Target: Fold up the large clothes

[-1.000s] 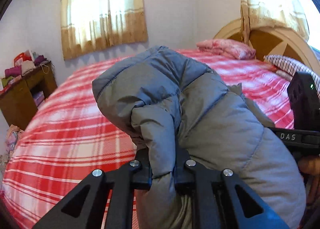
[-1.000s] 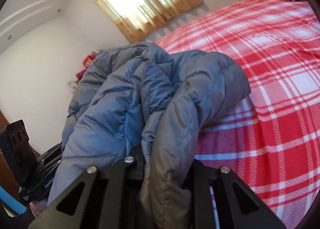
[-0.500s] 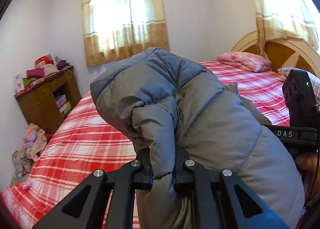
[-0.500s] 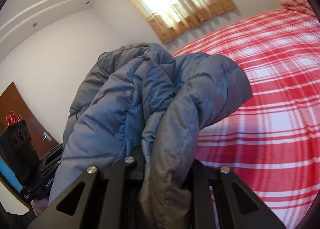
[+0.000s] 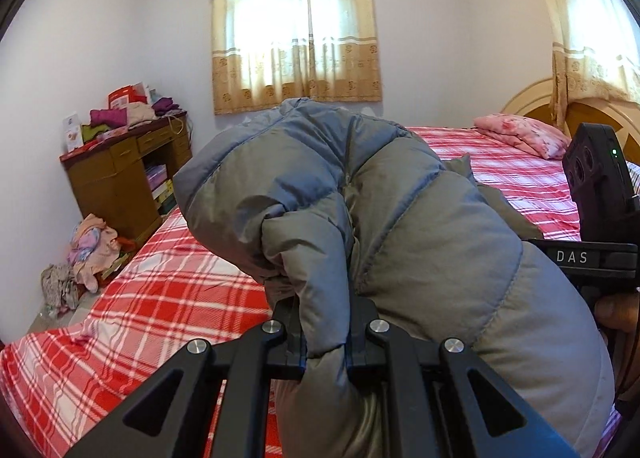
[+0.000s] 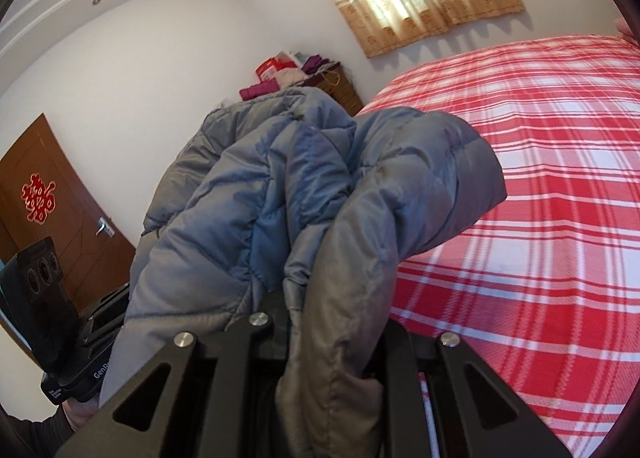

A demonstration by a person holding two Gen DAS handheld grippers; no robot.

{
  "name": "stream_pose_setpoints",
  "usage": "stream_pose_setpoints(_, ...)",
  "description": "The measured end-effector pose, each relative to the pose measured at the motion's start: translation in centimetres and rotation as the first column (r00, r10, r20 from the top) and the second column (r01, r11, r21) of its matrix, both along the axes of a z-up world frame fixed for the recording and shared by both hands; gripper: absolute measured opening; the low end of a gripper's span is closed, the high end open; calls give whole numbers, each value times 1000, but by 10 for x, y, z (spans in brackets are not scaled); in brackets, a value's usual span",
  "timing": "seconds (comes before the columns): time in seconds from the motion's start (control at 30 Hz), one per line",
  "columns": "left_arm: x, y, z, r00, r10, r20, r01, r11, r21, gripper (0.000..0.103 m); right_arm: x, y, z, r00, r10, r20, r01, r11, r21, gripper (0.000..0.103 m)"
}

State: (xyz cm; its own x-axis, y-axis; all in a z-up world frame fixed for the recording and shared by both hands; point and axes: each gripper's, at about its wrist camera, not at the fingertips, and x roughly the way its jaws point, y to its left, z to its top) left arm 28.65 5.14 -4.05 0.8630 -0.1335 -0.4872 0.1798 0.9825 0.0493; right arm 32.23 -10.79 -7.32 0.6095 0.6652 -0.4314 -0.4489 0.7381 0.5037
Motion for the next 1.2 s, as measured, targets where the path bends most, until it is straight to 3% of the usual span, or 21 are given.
stream_pose_setpoints(0.37, -9, 28, -15, 999, 48, -24, -49, 999, -11, 11, 31, 27, -11, 998, 65, -23, -66, 997, -49, 19)
stream_pose_setpoints(1.2, -23, 56, -38, 991, 107, -78, -109, 994, -22, 11, 33, 61, -27, 988, 133, -83, -143, 982, -123, 19)
